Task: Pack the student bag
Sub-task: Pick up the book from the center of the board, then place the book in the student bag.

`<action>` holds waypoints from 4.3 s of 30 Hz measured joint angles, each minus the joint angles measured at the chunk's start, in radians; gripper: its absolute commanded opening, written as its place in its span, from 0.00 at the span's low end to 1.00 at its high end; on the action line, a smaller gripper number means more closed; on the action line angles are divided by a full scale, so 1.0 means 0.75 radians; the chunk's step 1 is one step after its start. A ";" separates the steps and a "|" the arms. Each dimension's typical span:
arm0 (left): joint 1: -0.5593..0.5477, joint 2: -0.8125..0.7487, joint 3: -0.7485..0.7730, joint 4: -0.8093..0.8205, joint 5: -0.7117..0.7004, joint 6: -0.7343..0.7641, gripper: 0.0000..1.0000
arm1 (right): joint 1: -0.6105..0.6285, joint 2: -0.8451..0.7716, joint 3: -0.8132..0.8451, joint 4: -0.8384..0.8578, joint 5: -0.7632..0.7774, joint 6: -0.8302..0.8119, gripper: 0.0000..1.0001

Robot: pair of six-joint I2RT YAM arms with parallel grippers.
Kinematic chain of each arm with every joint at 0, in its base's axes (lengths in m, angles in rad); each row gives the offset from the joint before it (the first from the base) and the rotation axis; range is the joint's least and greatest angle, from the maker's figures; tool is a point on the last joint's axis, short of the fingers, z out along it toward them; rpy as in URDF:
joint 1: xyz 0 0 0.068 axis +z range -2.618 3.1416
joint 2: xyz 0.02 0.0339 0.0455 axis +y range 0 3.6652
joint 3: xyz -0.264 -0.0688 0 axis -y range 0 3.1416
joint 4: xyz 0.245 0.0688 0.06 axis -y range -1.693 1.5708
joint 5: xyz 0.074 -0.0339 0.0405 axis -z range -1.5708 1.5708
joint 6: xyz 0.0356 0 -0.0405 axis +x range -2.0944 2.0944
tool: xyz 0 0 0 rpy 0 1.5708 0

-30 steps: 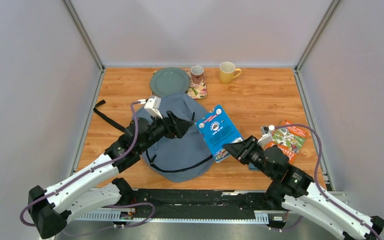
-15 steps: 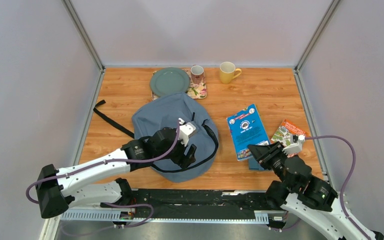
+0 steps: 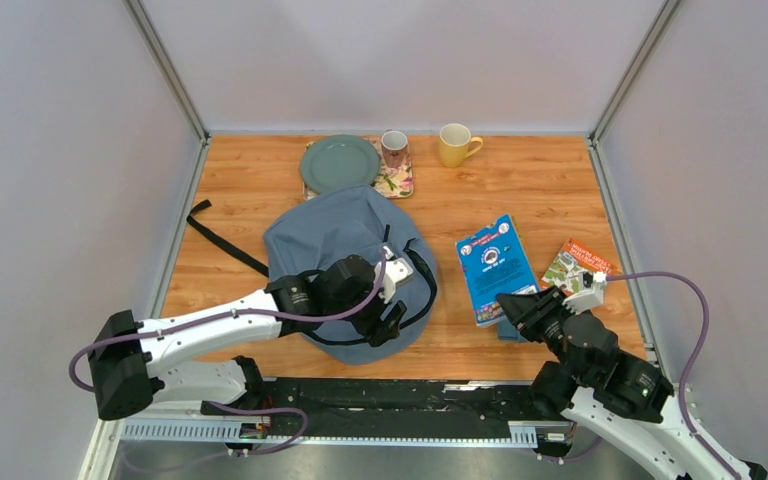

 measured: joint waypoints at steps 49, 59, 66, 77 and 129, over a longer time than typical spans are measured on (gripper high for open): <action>-0.012 -0.168 0.198 0.046 -0.729 0.154 0.00 | 0.000 0.056 0.103 -0.102 -0.361 0.048 0.00; -0.017 -0.211 0.228 0.126 -0.699 0.215 0.00 | 0.000 0.113 -0.019 0.086 -0.690 0.231 0.00; -0.068 -0.257 0.228 0.242 -0.609 0.266 0.00 | 0.000 0.294 -0.257 0.477 -0.783 0.399 0.00; -0.086 -0.370 0.173 0.349 -0.533 0.263 0.25 | 0.000 0.727 -0.330 1.011 -0.816 0.492 0.00; -0.093 0.639 0.654 -0.212 -0.752 -0.002 0.27 | 0.000 0.625 -0.293 0.829 -0.793 0.425 0.00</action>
